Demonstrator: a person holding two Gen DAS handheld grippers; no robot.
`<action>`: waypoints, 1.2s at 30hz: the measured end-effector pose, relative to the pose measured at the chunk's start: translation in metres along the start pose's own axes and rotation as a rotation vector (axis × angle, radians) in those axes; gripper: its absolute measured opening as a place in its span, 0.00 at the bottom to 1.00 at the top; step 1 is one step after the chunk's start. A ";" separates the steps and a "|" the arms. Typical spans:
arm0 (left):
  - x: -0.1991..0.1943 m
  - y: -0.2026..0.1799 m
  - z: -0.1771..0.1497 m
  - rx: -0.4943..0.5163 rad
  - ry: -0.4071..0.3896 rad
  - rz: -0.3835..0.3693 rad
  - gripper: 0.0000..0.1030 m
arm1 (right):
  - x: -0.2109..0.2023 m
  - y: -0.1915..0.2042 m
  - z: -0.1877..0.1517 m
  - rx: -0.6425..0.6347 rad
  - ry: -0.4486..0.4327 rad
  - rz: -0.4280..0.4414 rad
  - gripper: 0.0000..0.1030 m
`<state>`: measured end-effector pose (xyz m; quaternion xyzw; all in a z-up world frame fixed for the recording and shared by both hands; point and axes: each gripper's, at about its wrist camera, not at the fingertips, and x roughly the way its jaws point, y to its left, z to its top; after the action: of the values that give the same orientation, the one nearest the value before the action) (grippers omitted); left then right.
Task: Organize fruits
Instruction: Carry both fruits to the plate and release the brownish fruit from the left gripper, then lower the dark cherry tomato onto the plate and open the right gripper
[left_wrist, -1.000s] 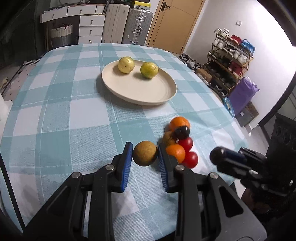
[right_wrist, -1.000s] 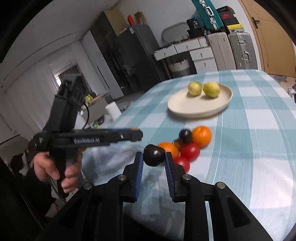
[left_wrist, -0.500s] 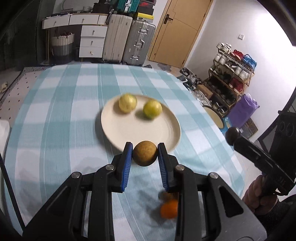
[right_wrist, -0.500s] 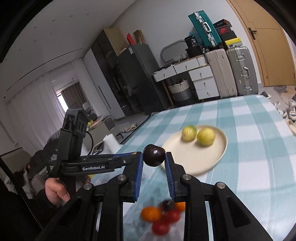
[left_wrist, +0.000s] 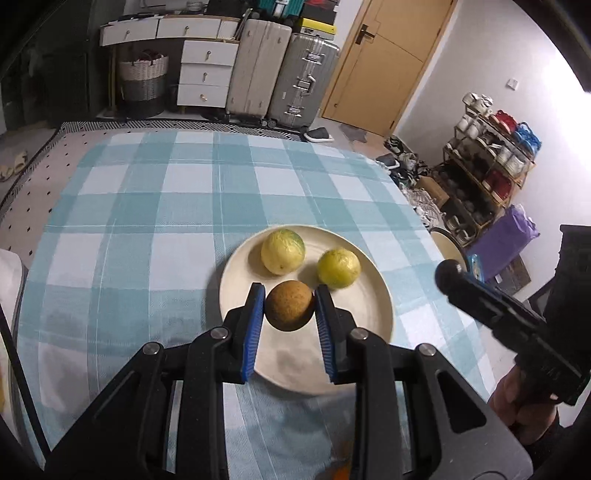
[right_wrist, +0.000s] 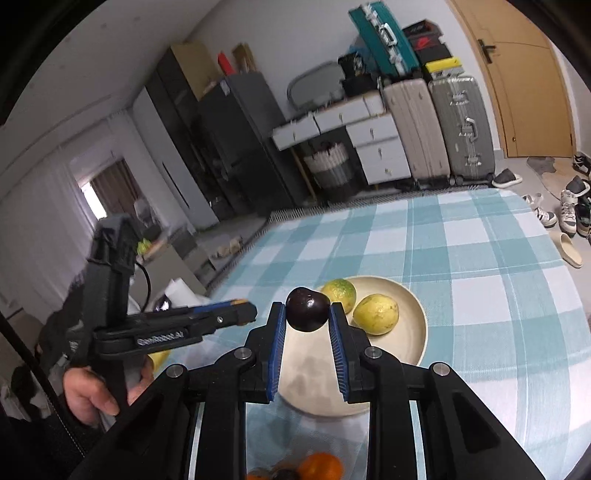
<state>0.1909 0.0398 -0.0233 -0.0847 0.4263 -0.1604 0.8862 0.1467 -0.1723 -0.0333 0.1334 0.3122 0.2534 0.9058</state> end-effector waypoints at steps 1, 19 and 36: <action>0.005 0.001 0.002 0.000 0.005 0.003 0.24 | 0.007 -0.001 0.001 0.001 0.017 -0.008 0.23; 0.094 0.047 0.010 -0.125 0.136 -0.121 0.24 | 0.097 -0.003 -0.004 -0.019 0.169 -0.071 0.23; 0.112 0.054 0.015 -0.130 0.159 -0.153 0.24 | 0.122 0.001 -0.014 -0.067 0.206 -0.159 0.33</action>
<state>0.2798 0.0505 -0.1109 -0.1613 0.4969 -0.2059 0.8275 0.2201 -0.1044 -0.1039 0.0513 0.4047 0.2034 0.8901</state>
